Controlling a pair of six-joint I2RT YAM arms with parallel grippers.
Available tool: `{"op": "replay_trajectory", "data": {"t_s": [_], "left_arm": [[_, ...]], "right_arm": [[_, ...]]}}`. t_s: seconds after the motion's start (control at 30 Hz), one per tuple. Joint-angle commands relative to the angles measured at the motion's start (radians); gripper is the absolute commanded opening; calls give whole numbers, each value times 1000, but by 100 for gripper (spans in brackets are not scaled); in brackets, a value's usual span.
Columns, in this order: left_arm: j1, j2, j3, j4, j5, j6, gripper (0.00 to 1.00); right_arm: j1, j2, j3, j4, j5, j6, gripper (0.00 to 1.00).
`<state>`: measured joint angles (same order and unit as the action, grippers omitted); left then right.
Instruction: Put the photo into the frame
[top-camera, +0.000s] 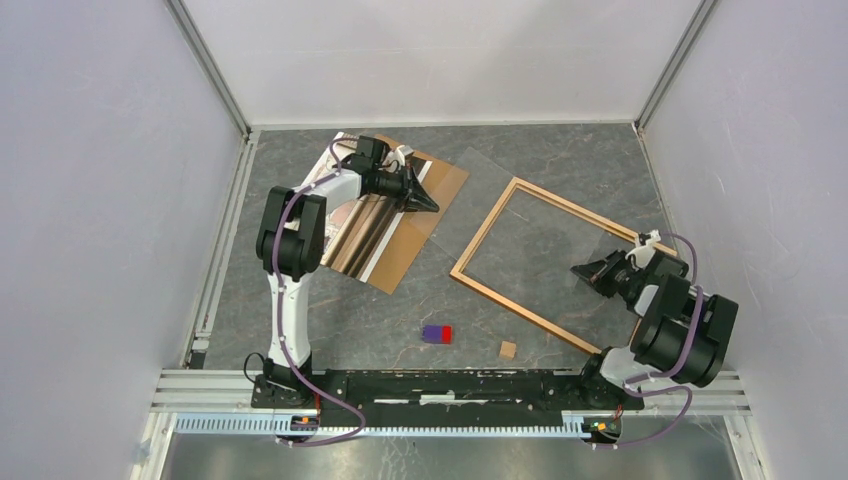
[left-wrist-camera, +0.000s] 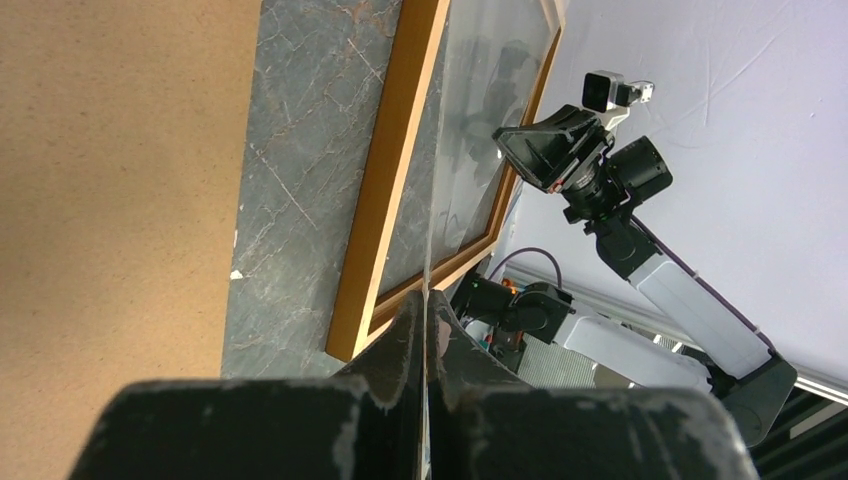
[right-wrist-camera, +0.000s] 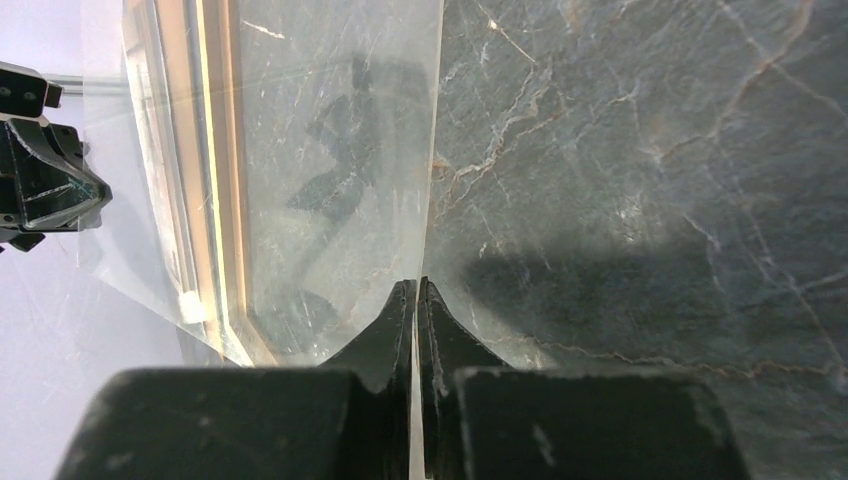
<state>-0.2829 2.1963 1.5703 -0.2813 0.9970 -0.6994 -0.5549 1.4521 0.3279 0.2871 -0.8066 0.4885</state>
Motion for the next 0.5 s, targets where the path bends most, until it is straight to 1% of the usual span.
{"op": "replay_trajectory", "data": {"t_s": [0.0, 0.13, 0.27, 0.37, 0.47], "left_arm": [[-1, 13, 21, 40, 22, -46, 2], [-14, 0, 11, 59, 10, -56, 2], [-18, -9, 12, 68, 23, -82, 2], [-21, -36, 10, 73, 9, -79, 2], [-19, -26, 7, 75, 22, -106, 2]], "right_arm": [[-31, -52, 23, -85, 77, -76, 3], [-54, -77, 35, -111, 84, -73, 3], [-64, -96, 44, -118, 18, -48, 2], [-79, -121, 58, -169, 8, -51, 2], [-94, -123, 67, -203, -21, -58, 1]]}}
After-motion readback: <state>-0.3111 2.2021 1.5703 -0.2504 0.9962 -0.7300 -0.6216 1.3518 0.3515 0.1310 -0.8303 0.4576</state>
